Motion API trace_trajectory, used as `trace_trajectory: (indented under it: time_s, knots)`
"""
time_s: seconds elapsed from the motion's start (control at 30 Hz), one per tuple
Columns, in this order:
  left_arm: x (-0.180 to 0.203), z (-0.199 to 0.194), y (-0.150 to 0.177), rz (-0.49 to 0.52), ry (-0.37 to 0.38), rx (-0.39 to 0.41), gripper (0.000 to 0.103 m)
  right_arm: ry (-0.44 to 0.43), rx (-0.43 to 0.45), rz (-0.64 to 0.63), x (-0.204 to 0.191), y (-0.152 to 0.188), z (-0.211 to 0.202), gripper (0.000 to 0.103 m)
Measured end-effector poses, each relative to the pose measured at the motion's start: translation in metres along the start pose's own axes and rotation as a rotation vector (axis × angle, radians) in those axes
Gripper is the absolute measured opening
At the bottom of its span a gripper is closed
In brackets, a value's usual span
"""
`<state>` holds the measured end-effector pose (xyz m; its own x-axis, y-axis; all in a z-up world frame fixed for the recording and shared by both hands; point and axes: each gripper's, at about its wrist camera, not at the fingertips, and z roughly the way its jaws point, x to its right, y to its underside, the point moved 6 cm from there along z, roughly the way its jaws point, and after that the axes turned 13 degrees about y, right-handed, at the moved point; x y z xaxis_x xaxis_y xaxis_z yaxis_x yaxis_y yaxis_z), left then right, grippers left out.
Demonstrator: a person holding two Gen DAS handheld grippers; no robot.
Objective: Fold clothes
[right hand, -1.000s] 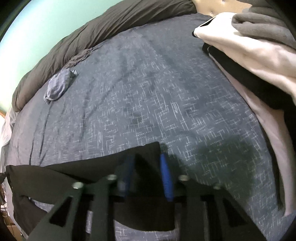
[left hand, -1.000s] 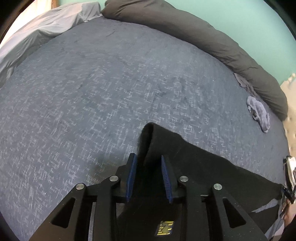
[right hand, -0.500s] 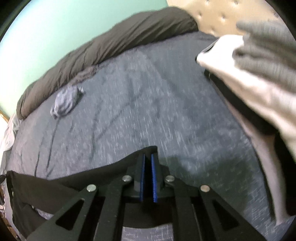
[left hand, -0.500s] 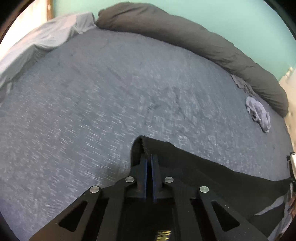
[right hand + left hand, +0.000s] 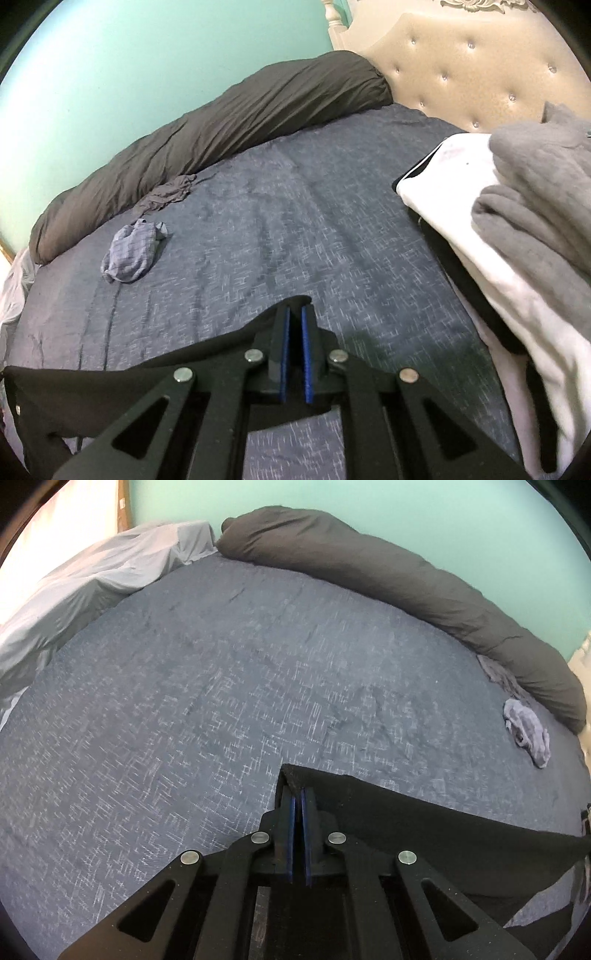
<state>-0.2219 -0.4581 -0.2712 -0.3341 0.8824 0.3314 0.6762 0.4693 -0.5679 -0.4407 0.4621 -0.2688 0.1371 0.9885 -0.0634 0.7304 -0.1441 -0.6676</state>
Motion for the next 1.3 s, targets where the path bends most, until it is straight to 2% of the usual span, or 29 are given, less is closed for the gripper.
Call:
trace_trajectory:
  time_s: [0.23, 0.4, 0.57, 0.67, 0.7, 0.77, 0.8, 0.83, 0.97, 1.03, 1.23, 1.27, 1.3]
  knots:
    - [-0.006, 0.017, 0.001, 0.003, -0.019, -0.009, 0.003, 0.036, 0.003, 0.012, -0.001, -0.015, 0.017, 0.006]
    - [-0.011, 0.034, 0.006, 0.007, -0.028, -0.041, 0.003, 0.098, -0.056, 0.008, -0.002, -0.02, 0.041, 0.006]
    - [-0.012, 0.048, 0.016, 0.017, -0.051, -0.074, 0.003, 0.141, -0.104, -0.024, -0.019, -0.024, 0.066, 0.006]
    - [-0.01, 0.058, 0.021, 0.03, -0.055, -0.092, 0.004, 0.099, -0.193, -0.038, -0.029, -0.017, 0.087, 0.007]
    - [-0.01, 0.06, 0.021, 0.033, -0.061, -0.095, 0.005, 0.1, -0.175, -0.047, -0.031, -0.018, 0.086, 0.009]
    - [-0.009, 0.064, 0.023, 0.039, -0.073, -0.101, 0.007, 0.086, -0.102, -0.046, -0.03, -0.022, 0.076, 0.025]
    - [-0.009, 0.064, 0.023, 0.036, -0.073, -0.098, 0.01, 0.069, -0.08, -0.038, -0.028, -0.023, 0.071, 0.045]
    - [-0.009, 0.063, 0.023, 0.034, -0.073, -0.096, 0.01, 0.049, -0.066, -0.028, -0.026, -0.022, 0.065, 0.05]
    - [-0.009, 0.054, 0.023, 0.035, -0.063, -0.095, 0.015, 0.014, -0.047, -0.034, -0.012, -0.009, 0.051, 0.05]
    - [-0.009, 0.047, 0.026, 0.032, -0.051, -0.096, 0.021, -0.008, -0.059, -0.047, -0.005, 0.003, 0.049, 0.05]
    - [-0.008, 0.05, 0.031, 0.035, -0.059, -0.11, 0.022, -0.074, -0.132, -0.117, -0.009, 0.037, 0.056, 0.05]
    - [-0.008, 0.051, 0.031, 0.036, -0.061, -0.112, 0.022, -0.086, -0.128, -0.127, -0.012, 0.04, 0.055, 0.049]
    - [-0.008, 0.051, 0.032, 0.037, -0.062, -0.114, 0.022, -0.104, -0.118, -0.138, -0.017, 0.041, 0.054, 0.042]
